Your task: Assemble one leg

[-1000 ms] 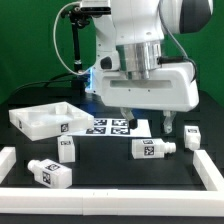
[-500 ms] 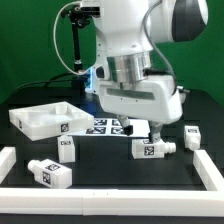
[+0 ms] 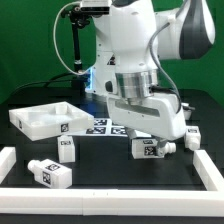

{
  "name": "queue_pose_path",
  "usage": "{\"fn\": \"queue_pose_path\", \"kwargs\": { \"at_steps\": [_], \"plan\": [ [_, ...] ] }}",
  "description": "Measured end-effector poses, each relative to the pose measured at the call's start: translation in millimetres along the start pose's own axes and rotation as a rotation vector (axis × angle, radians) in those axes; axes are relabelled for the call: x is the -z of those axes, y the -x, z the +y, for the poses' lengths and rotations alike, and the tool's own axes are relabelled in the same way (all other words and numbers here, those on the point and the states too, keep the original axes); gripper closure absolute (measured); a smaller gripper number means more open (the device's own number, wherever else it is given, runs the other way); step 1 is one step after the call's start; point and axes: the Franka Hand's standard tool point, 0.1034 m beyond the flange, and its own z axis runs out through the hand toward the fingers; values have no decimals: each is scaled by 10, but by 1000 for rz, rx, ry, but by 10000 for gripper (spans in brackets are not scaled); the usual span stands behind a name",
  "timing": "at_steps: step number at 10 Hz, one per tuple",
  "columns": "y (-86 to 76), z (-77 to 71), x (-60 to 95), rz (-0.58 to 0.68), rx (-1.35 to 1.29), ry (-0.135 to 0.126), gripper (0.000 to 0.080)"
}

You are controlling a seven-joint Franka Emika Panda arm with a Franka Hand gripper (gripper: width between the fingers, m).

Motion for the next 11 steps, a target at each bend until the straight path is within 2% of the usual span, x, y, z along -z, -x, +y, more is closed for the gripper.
{"fn": "queue_pose_path", "kwargs": {
  "at_steps": [1,2,3,4,5,7,9,11],
  "plan": [
    [-17,11,2,1,4,0,177],
    [-16,11,1,1,4,0,335],
    [-14,10,0,1,5,1,335],
    [-15,11,1,1,5,1,473],
    [-13,10,0,1,5,1,538],
    [114,78,114,-3,54,2,538],
    [328,195,371,-5,174,0,538],
    [357,228,368,-4,207,5,538]
  ]
}}
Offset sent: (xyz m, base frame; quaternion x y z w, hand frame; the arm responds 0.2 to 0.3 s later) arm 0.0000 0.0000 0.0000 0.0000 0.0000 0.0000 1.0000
